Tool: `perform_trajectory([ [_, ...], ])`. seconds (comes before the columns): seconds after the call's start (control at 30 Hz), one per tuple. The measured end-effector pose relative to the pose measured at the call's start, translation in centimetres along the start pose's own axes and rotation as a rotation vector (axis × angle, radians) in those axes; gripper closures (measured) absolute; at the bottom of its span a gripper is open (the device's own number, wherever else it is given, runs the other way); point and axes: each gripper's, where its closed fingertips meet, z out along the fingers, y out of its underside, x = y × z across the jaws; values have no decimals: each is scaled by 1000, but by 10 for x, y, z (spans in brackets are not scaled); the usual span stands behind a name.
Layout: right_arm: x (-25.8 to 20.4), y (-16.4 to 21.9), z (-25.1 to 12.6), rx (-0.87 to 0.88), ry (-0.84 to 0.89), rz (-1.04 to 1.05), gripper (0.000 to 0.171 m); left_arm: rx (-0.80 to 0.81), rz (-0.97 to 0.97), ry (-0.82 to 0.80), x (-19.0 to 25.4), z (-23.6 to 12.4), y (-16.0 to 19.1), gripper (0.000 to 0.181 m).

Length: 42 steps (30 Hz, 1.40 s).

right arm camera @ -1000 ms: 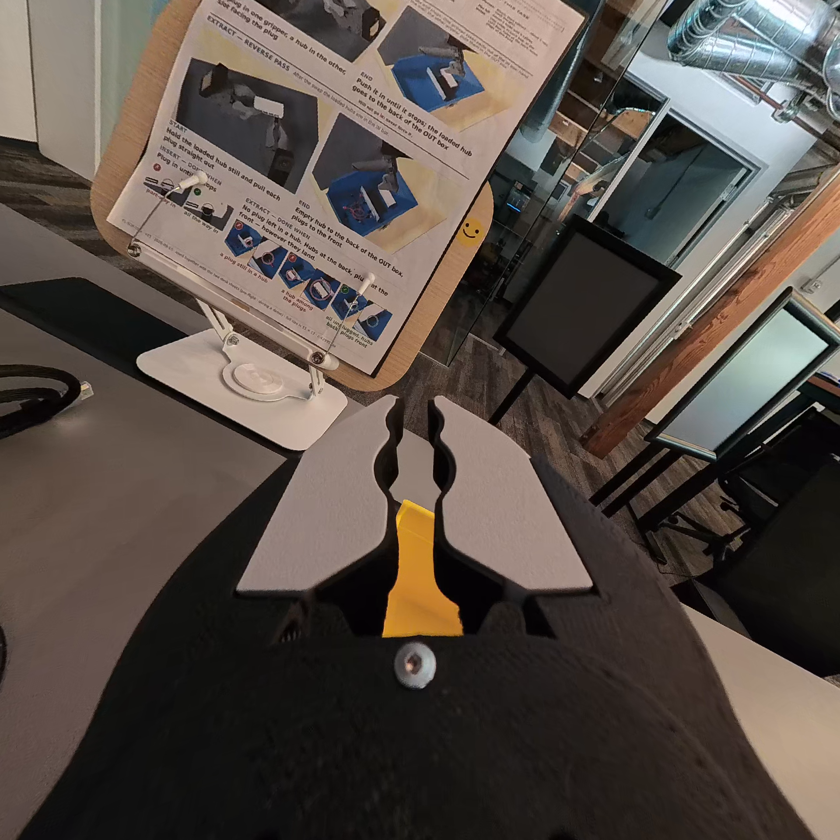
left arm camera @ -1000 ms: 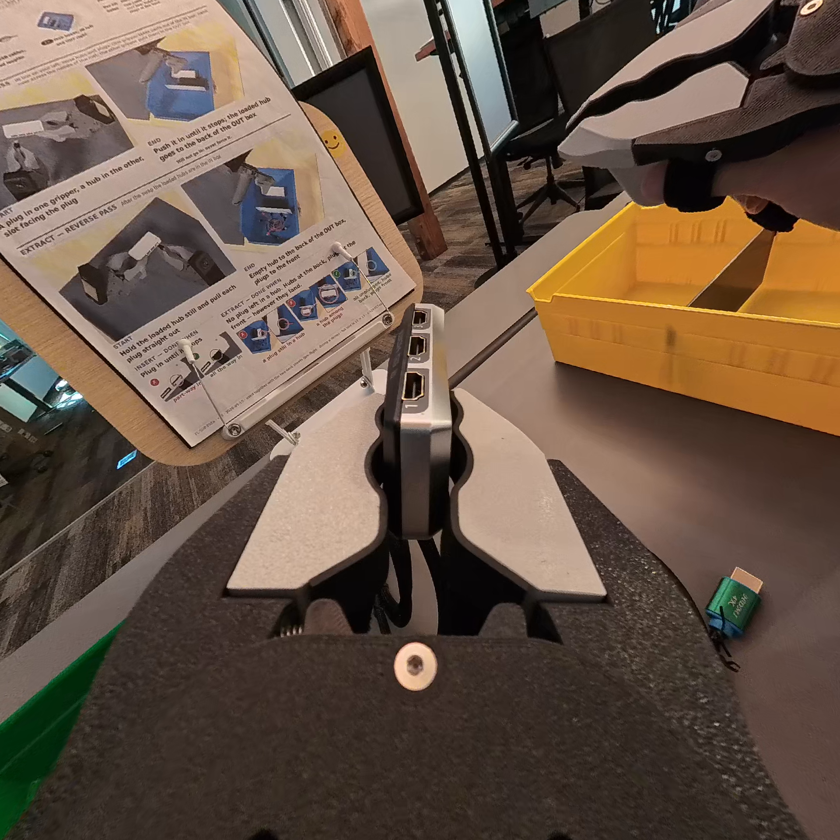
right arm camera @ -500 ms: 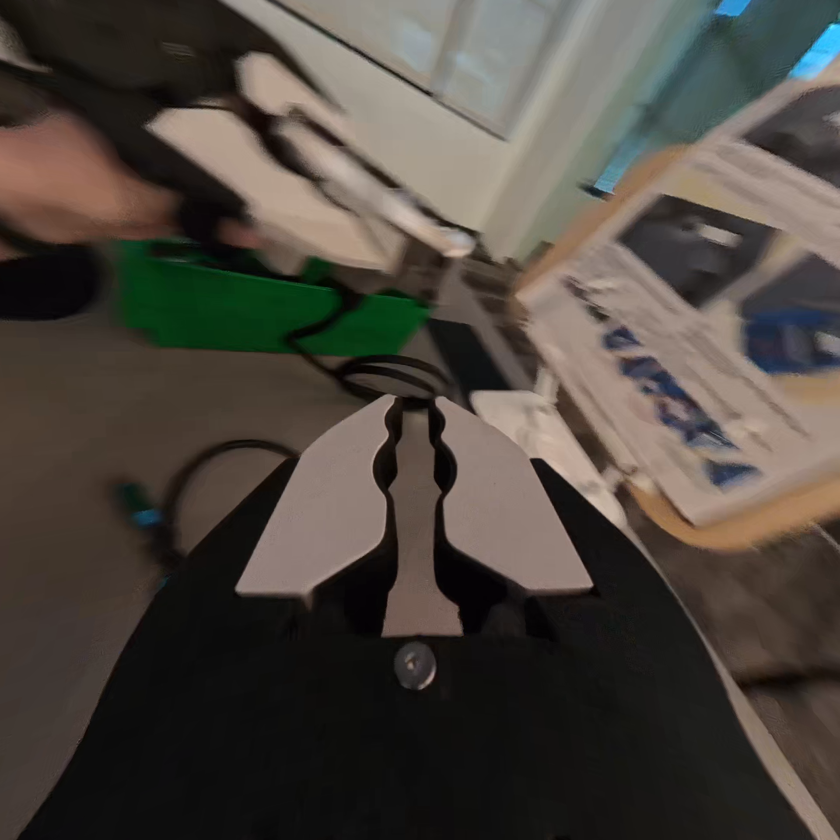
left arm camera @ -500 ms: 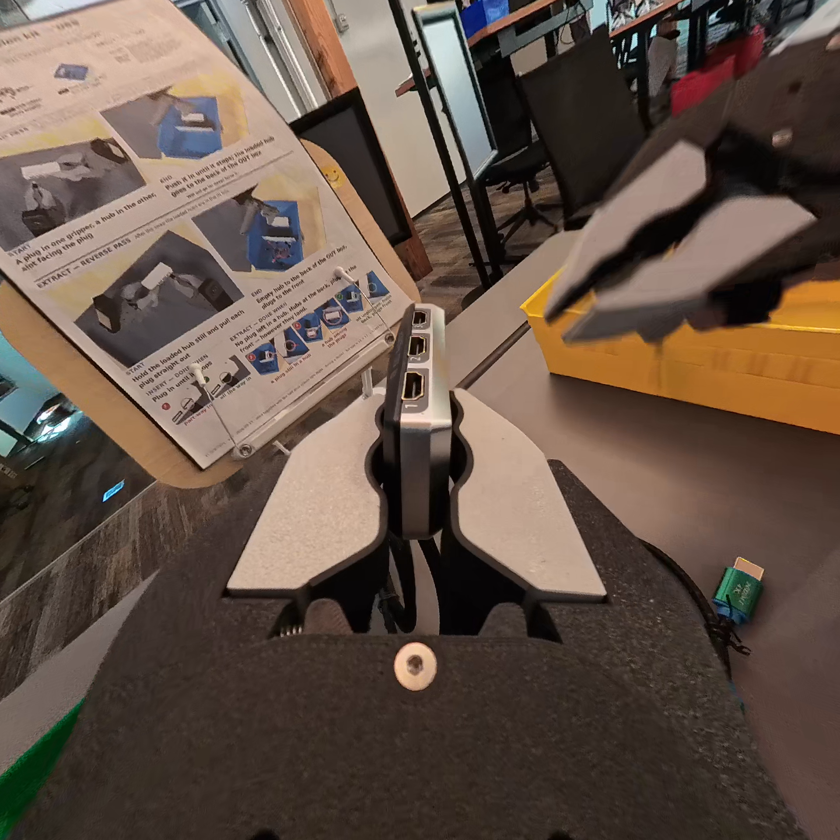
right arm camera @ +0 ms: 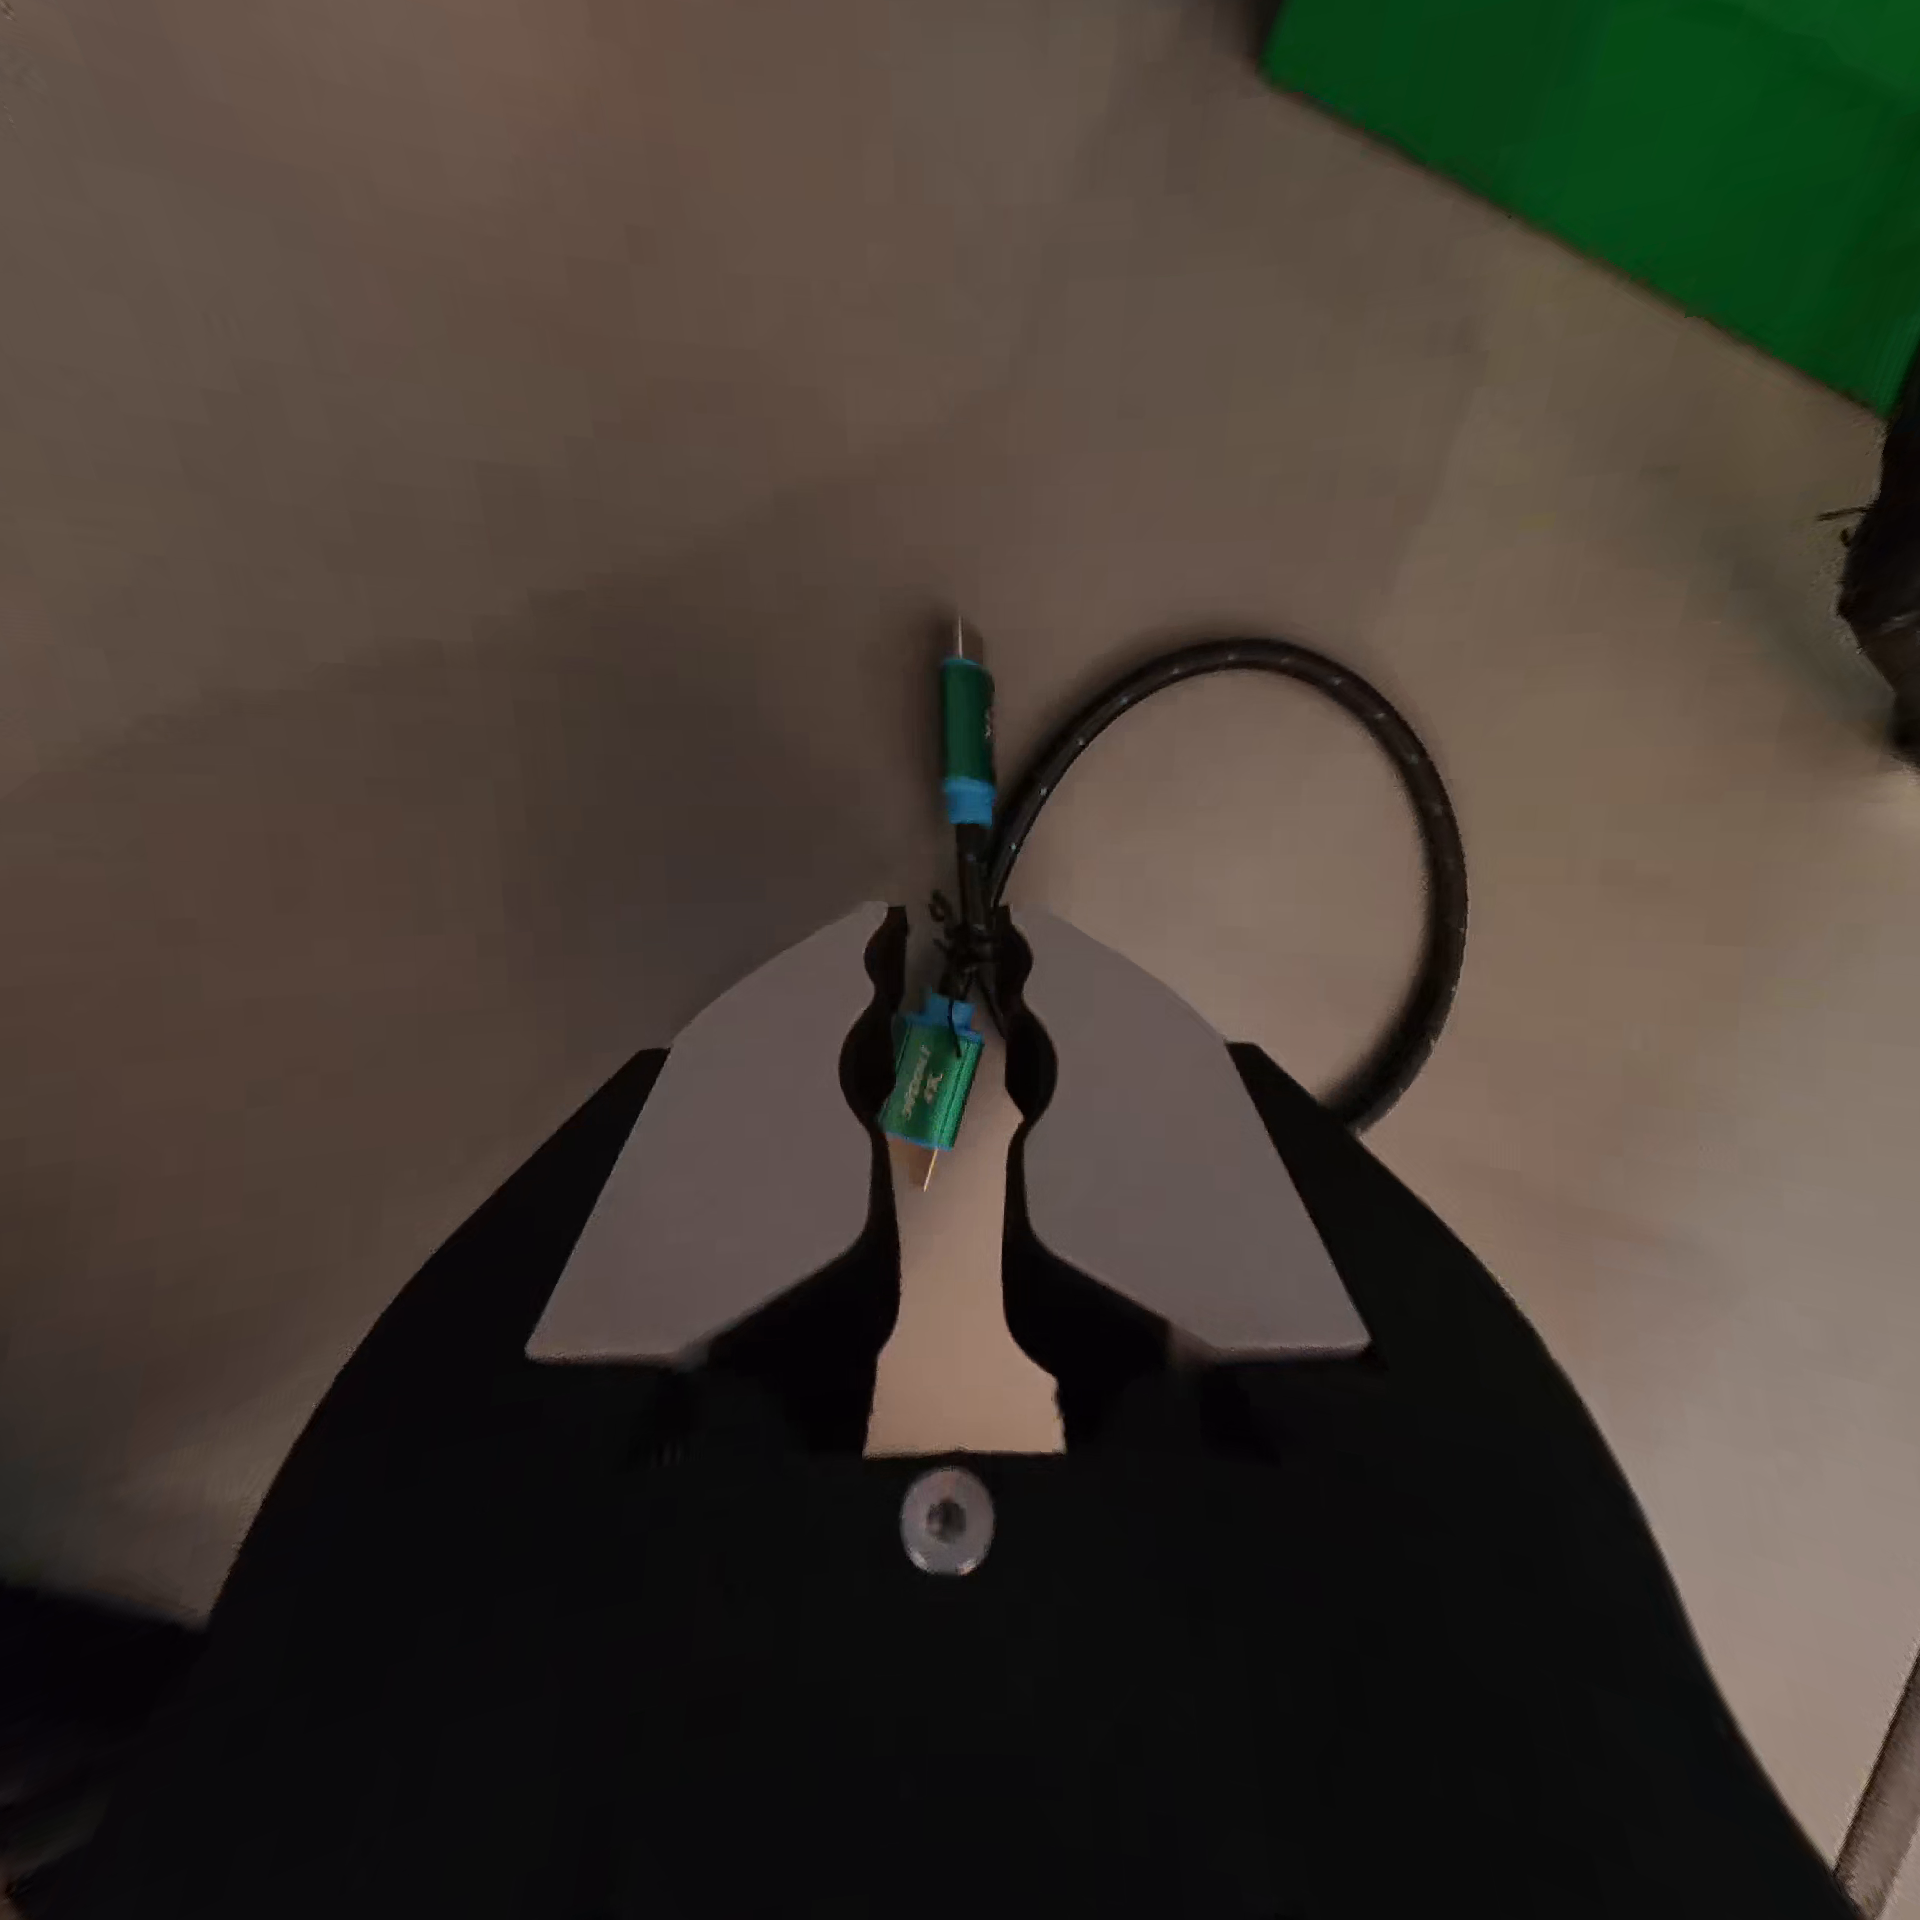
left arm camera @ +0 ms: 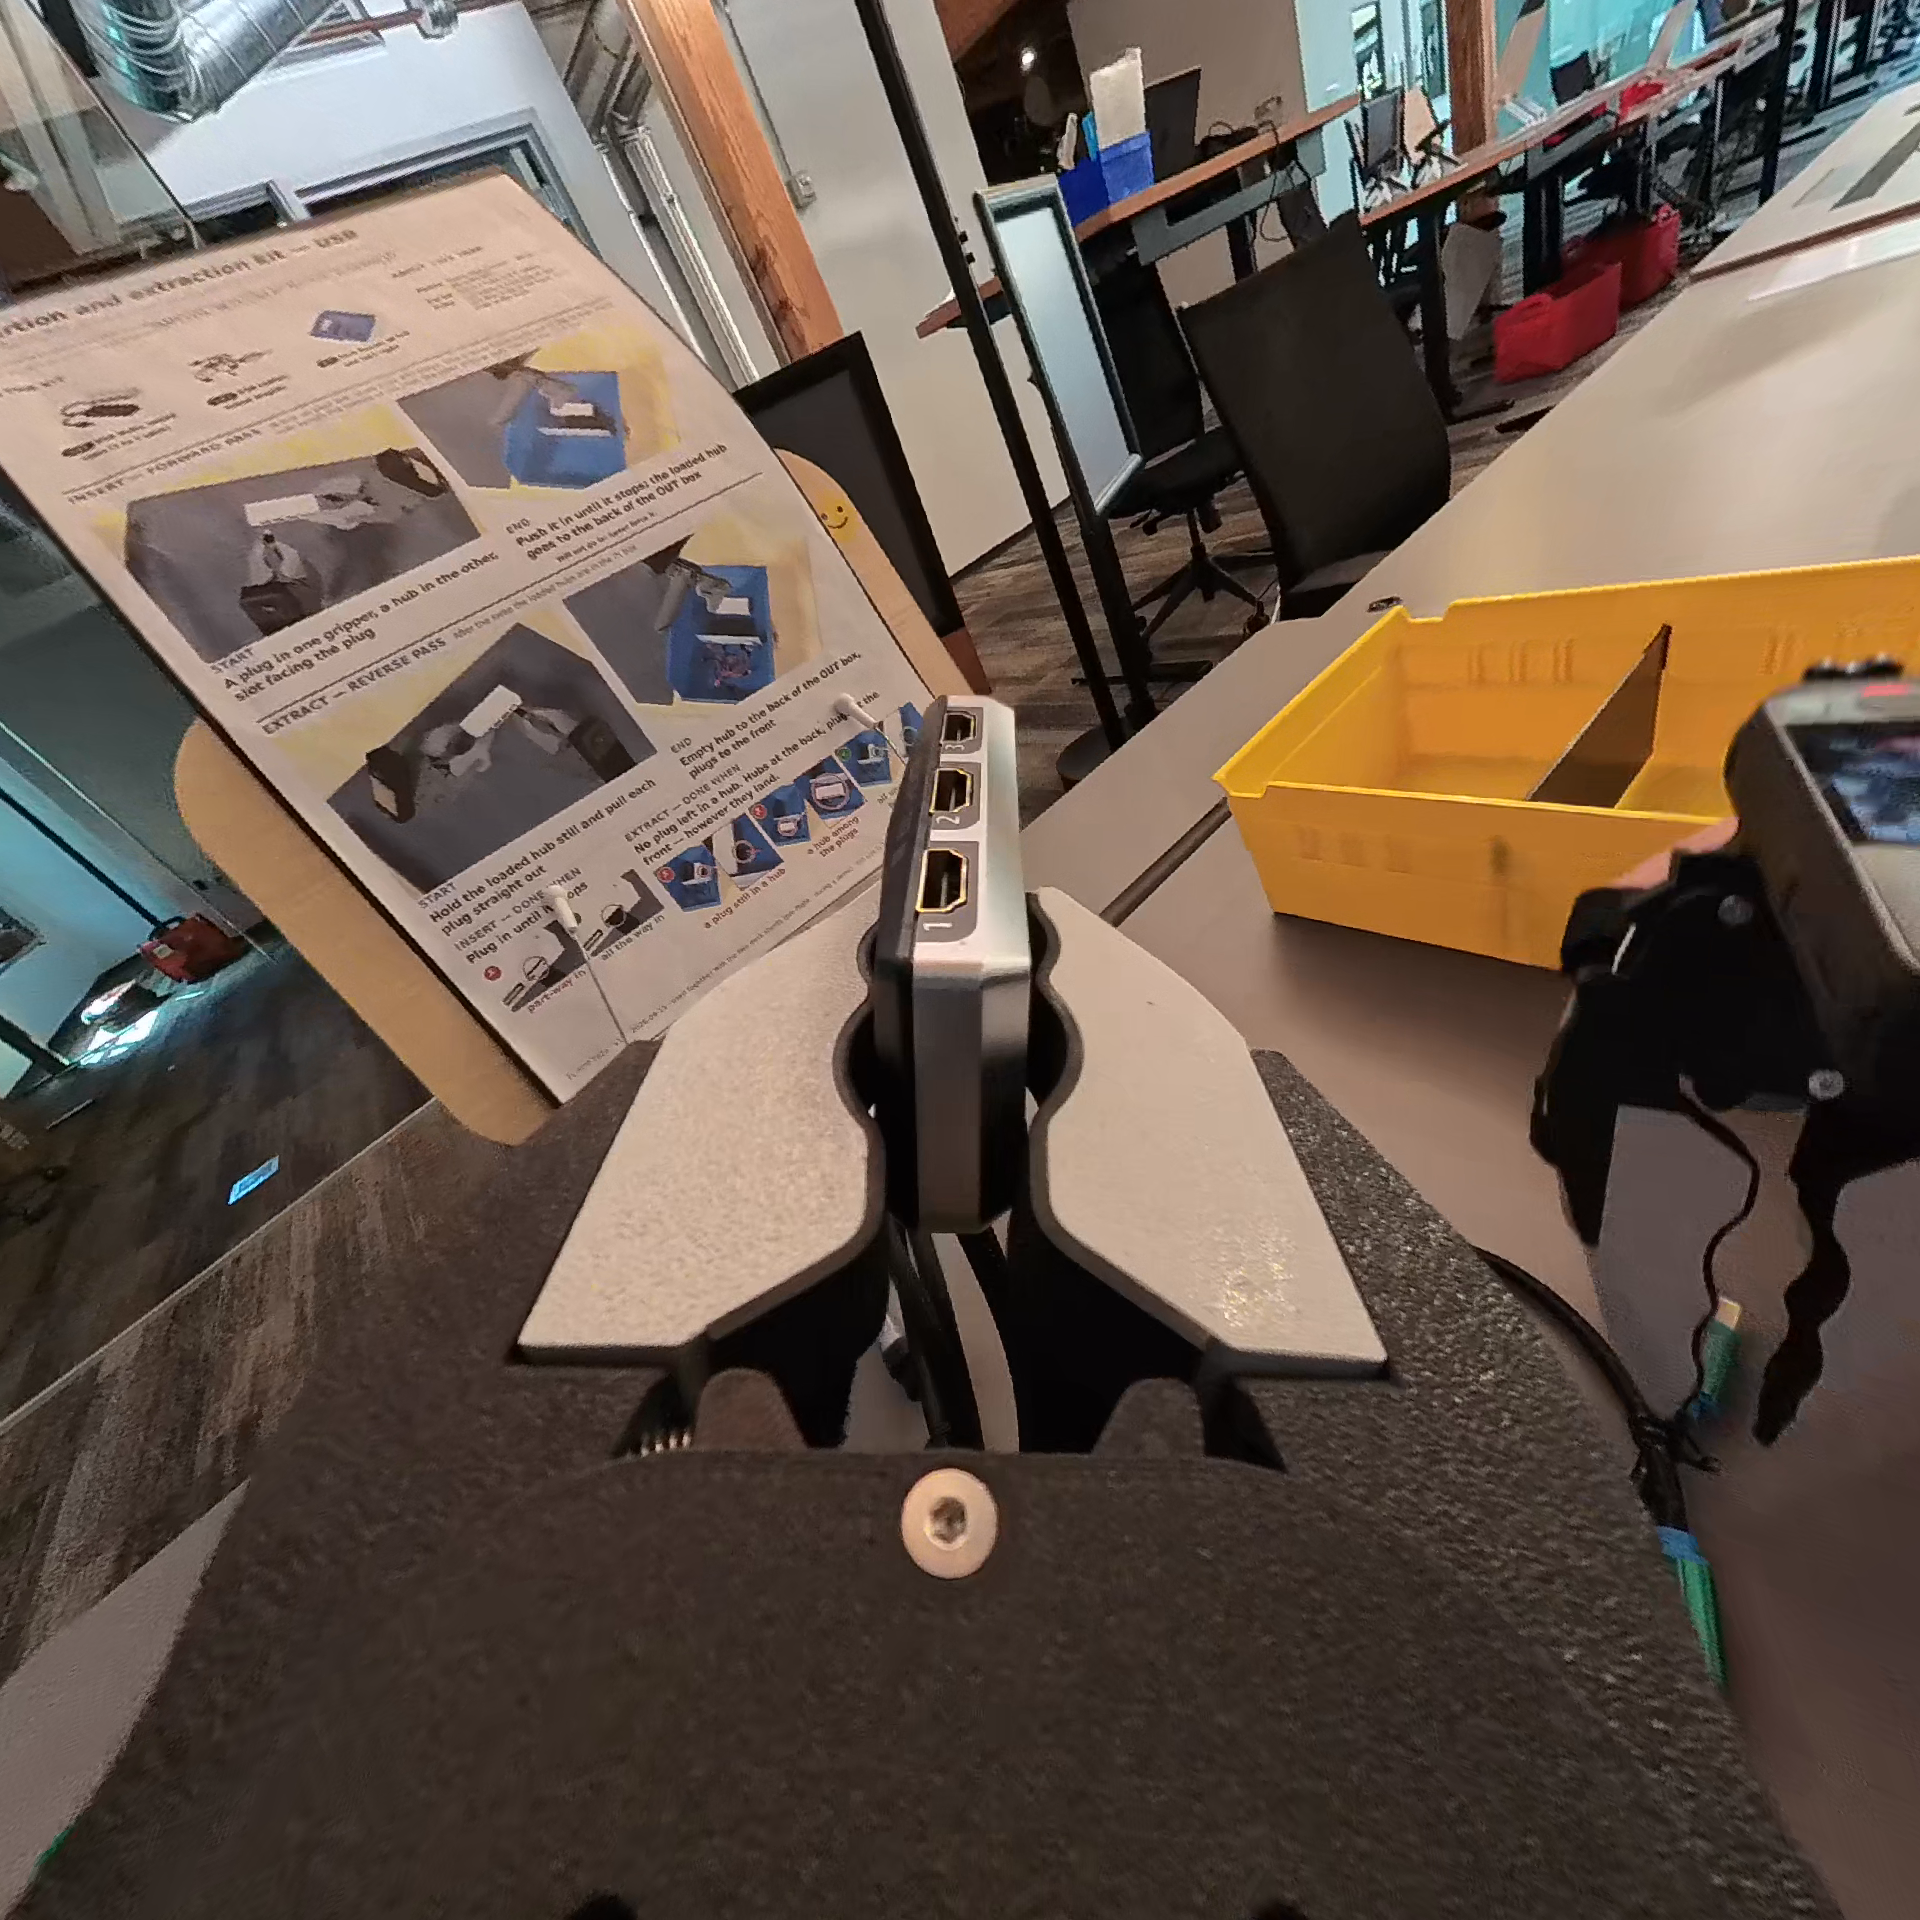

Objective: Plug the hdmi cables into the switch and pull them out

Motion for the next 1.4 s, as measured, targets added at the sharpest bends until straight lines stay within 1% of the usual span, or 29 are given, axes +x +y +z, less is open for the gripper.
perform_trajectory([
  [0.13, 3, -7, 14, 35, 5, -23, 151, 15, -14, -9, -7, -6, -4, 159],
  [0.3, -2, -21, 28, 152, -86, 36, 153, 17, -23, -11, -10, -8, -5, 159],
  [0.47, 4, -5, 39, 98, -108, 109, 152, 7, -19, 0, -7, -6, -3, 159],
  [0.53, 4, -8, 40, 119, -120, 122, 152, 2, -14, 1, -6, -5, -3, 159],
  [0.7, 2, -8, 48, 101, -72, 6, 156, 0, -9, -13, -9, -4, 0, 159],
  [0.83, 3, -11, 51, 95, -65, -5, 156, 18, -14, -21, -13, -6, -1, 159],
  [0.93, 4, -8, 49, 50, -51, -34, 157, 53, -10, -24, -14, -8, -5, 159],
  [1.0, 4, -11, 44, 46, -38, -47, 157, 72, 2, -24, -13, -8, -7, 159],
  [1.13, 2, -34, 19, 164, -36, -40, 159, 103, 60, -38, -9, -10, -13, 159],
  [1.3, 13, -62, -38, 379, 9, 33, 159, 115, 139, -47, -2, -8, -15, 159],
  [1.4, 24, -68, -71, 471, 102, 43, 159, 109, 169, -46, 2, -6, -13, 159],
])
